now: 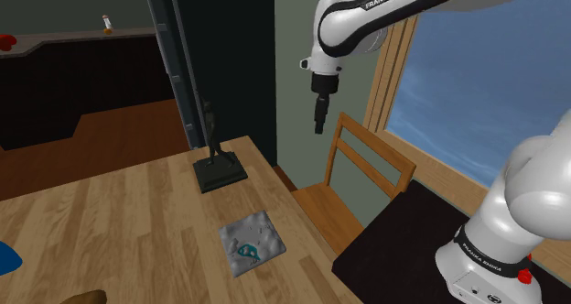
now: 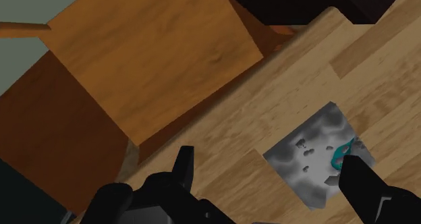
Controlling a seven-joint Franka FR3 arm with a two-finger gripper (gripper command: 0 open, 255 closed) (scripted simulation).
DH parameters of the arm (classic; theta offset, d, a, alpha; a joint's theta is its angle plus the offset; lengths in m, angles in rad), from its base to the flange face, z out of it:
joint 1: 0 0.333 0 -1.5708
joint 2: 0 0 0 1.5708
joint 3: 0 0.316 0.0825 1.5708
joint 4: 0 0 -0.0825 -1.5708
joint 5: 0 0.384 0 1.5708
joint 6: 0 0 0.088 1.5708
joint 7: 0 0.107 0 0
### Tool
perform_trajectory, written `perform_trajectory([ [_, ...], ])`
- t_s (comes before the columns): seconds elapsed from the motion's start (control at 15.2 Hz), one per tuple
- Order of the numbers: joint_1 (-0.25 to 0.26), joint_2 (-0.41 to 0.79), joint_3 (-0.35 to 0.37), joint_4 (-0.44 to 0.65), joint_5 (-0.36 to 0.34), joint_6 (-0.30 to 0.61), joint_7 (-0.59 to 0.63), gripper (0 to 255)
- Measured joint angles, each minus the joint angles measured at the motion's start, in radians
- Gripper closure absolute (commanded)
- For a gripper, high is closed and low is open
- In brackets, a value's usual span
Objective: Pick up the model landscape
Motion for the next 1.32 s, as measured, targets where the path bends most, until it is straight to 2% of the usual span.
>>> perform_trajectory([
  [0.66, 0.045, 0.372, 0.050, 0.217, 0.075, 0.051, -0.205, 0],
  [1.06, 0.074, 0.585, 0.101, 0.367, 0.090, 0.055, -0.294, 0],
  [1.32, 0.097, 0.735, 0.132, 0.511, 0.083, 0.024, -0.342, 0],
])
